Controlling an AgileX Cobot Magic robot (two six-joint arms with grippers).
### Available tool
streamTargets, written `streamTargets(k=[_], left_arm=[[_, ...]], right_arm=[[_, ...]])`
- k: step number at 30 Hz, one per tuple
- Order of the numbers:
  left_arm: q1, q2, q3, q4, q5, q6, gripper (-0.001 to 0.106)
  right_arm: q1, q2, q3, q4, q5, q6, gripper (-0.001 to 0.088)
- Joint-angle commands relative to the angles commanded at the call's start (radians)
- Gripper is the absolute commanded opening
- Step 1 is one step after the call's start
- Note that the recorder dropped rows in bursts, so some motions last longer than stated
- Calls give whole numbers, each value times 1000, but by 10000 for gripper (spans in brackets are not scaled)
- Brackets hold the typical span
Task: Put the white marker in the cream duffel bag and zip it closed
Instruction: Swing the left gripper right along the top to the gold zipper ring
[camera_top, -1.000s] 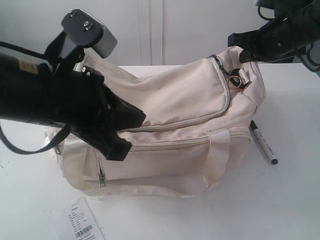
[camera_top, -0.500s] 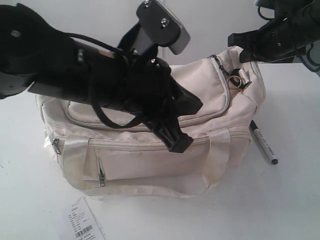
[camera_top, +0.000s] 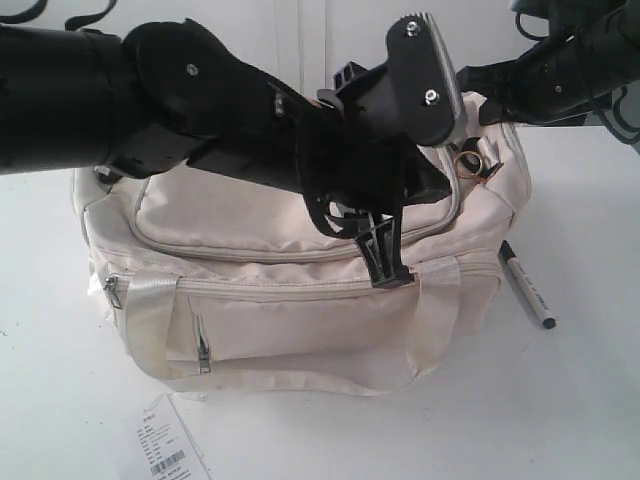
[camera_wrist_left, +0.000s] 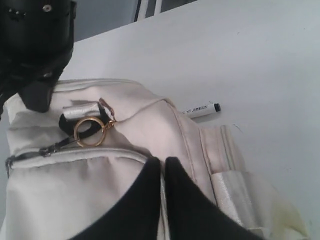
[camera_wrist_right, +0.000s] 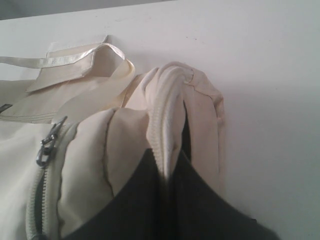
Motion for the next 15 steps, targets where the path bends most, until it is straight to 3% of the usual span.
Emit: streamTargets(k=[5, 15], left_arm=[[-12, 38, -4, 0, -121, 24, 369], [-12, 84, -17, 105, -226, 66, 371]], right_arm=[[0, 0, 0, 0, 2, 0, 0], [0, 0, 0, 0, 2, 0, 0]])
